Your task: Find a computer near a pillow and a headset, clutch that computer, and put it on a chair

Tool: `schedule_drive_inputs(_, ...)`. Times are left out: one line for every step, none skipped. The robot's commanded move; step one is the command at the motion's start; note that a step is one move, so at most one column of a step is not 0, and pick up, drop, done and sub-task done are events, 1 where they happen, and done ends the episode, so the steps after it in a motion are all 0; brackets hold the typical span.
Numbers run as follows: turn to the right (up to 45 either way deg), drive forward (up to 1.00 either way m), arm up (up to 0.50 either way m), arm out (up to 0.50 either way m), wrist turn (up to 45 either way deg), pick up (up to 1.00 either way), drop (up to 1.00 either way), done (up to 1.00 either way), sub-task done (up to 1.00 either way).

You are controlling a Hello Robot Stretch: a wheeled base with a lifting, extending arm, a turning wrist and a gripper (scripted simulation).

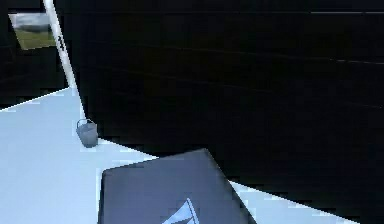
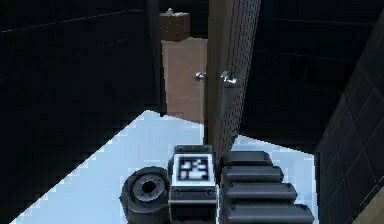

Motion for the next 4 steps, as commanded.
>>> schedule_drive_inputs(-45.0, 0.0, 0.0, 0.0, 0.0, 0.0, 0.0, 0.0, 0.0)
schedule_drive_inputs(-3.0, 0.0, 0.0, 0.0, 0.0, 0.0, 0.0, 0.0, 0.0)
schedule_drive_inputs(0.0, 0.05, 0.0, 0.0, 0.0, 0.0, 0.0, 0.0, 0.0)
schedule_drive_inputs(0.0, 1.0, 0.0, 0.0, 0.0, 0.0, 0.0, 0.0, 0.0)
